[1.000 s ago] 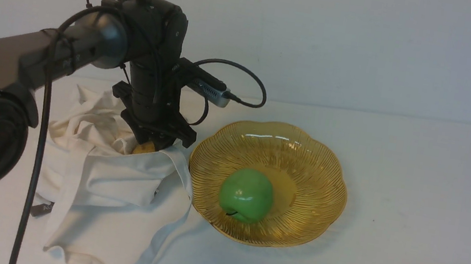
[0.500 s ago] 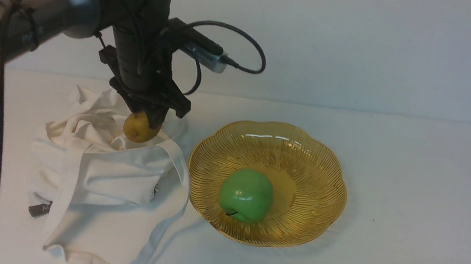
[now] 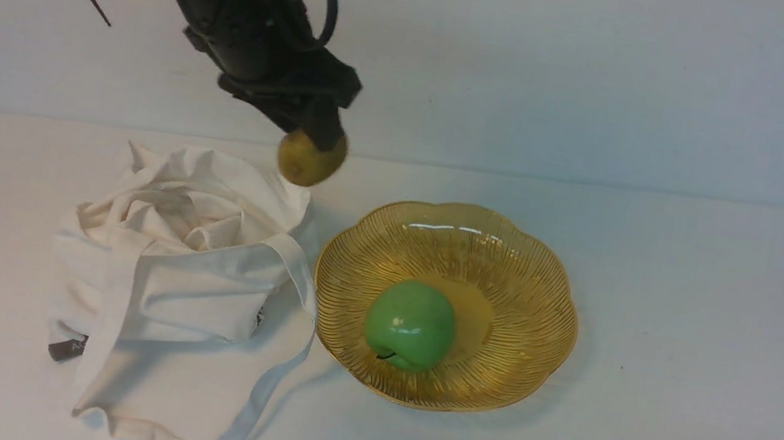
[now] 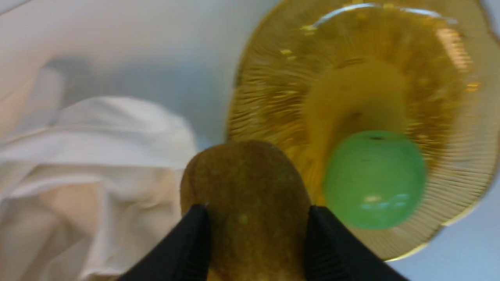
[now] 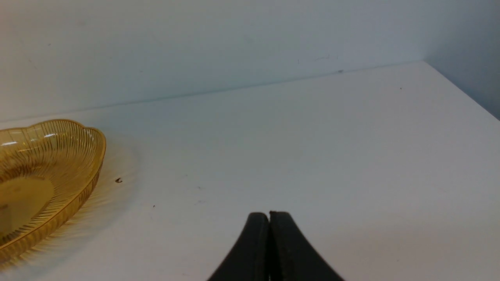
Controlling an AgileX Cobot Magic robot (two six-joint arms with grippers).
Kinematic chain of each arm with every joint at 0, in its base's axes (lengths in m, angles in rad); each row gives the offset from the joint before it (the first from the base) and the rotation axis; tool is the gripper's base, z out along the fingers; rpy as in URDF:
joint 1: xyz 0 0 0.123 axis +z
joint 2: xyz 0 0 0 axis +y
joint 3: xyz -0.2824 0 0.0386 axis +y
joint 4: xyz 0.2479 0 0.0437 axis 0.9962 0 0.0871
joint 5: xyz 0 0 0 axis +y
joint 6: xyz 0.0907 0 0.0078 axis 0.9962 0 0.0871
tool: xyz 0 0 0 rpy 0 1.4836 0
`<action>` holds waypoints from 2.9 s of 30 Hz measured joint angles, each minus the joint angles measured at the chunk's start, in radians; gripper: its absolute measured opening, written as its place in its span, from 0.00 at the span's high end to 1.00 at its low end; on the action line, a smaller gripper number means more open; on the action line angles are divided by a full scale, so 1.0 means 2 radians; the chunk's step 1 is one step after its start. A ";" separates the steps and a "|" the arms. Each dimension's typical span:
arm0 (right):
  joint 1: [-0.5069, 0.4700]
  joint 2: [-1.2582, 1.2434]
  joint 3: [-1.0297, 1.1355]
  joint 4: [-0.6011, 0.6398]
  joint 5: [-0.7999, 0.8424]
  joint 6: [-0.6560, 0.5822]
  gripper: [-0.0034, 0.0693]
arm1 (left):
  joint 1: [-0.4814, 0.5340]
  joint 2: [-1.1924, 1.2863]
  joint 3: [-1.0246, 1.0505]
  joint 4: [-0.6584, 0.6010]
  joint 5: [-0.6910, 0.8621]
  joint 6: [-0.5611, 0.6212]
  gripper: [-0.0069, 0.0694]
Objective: Take the fruit out of the cloth bag on the white table and place them on a plate.
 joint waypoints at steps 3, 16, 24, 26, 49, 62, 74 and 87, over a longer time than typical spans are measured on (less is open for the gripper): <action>0.000 0.000 0.000 0.000 0.000 0.000 0.97 | -0.031 0.008 0.000 -0.030 0.000 0.021 0.53; 0.000 0.000 0.000 0.000 0.000 0.000 0.97 | -0.120 0.093 0.000 -0.031 -0.087 0.002 0.53; 0.000 0.000 0.000 0.000 0.000 0.000 0.97 | -0.126 0.125 0.000 -0.029 -0.123 -0.074 0.30; 0.000 0.000 0.000 0.000 0.000 0.000 0.97 | -0.126 0.127 0.000 -0.029 -0.123 -0.083 0.15; 0.000 0.000 0.000 0.000 0.000 0.000 0.97 | -0.092 -0.147 -0.080 0.082 0.011 -0.104 0.92; 0.000 0.000 0.000 0.000 0.000 0.000 0.97 | -0.092 -0.509 0.199 0.112 -0.125 -0.129 0.92; 0.000 0.000 0.000 0.000 0.000 0.000 0.97 | -0.092 -0.855 0.548 0.100 -0.240 -0.155 0.92; 0.000 0.000 0.000 0.000 0.000 0.000 0.97 | -0.092 -0.979 0.671 0.124 -0.332 -0.170 0.92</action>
